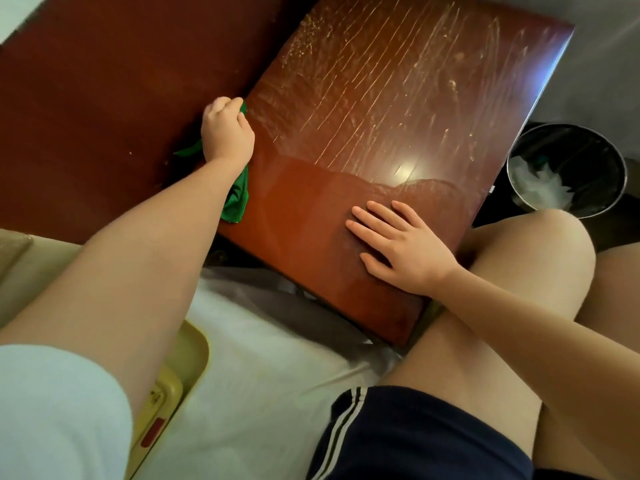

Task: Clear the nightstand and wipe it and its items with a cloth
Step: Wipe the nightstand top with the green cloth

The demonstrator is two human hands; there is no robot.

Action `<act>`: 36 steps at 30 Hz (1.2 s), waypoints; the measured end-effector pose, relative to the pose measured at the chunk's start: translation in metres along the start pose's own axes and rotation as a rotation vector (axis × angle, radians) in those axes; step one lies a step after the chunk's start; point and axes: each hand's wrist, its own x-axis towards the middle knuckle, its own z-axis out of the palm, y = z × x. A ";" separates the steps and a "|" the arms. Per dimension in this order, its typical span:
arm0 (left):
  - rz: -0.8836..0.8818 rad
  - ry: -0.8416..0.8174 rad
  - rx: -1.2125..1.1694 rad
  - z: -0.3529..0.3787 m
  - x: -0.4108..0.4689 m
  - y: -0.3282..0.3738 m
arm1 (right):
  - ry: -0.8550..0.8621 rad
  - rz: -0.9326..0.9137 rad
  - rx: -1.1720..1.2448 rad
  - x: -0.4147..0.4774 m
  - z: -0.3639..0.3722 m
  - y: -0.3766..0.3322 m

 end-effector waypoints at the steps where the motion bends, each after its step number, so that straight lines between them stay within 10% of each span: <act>1: 0.012 0.004 -0.011 0.000 0.001 -0.001 | 0.013 0.001 0.006 0.000 0.000 0.000; 23: 0.661 -0.222 -0.114 -0.011 -0.136 0.002 | -0.013 0.042 0.034 -0.001 -0.004 -0.001; 36: 0.299 -0.105 -0.069 -0.003 -0.046 -0.001 | 0.008 0.030 0.019 -0.001 0.001 0.001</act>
